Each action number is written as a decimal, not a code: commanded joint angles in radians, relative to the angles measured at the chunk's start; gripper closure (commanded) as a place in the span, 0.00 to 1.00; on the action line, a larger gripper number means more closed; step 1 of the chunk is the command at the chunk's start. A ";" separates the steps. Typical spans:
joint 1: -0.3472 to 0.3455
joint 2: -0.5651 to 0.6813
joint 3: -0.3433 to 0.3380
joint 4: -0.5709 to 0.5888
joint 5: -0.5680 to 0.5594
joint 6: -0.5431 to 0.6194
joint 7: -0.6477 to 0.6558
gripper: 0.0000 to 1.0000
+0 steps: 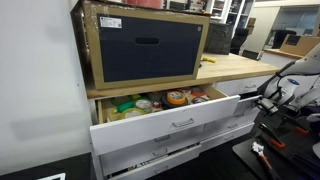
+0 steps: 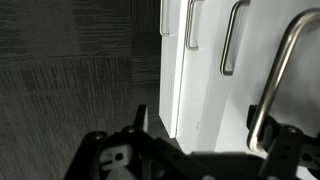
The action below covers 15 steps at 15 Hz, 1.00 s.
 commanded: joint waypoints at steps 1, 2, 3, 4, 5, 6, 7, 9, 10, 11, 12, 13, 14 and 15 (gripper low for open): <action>0.065 -0.004 -0.116 -0.069 0.022 -0.042 0.001 0.00; 0.062 -0.004 -0.116 -0.072 0.021 -0.040 0.001 0.00; 0.055 -0.005 -0.113 -0.076 0.018 -0.038 -0.001 0.00; 0.050 -0.005 -0.112 -0.079 0.017 -0.036 -0.003 0.00; 0.044 -0.006 -0.110 -0.084 0.012 -0.033 -0.006 0.00; 0.044 -0.008 -0.114 -0.090 0.013 -0.022 -0.006 0.00; 0.037 -0.011 -0.113 -0.099 0.009 -0.015 -0.009 0.00; 0.025 -0.016 -0.113 -0.116 0.000 0.003 -0.013 0.00; 0.019 -0.019 -0.114 -0.125 -0.007 0.013 -0.014 0.00; 0.017 -0.023 -0.118 -0.138 -0.007 0.030 -0.010 0.00; 0.003 -0.029 -0.113 -0.154 -0.017 0.037 -0.012 0.00; 0.010 -0.027 -0.115 -0.170 -0.018 0.066 -0.008 0.00; 0.008 -0.026 -0.115 -0.182 -0.024 0.085 -0.008 0.00; 0.020 -0.027 -0.127 -0.183 -0.018 0.103 -0.001 0.00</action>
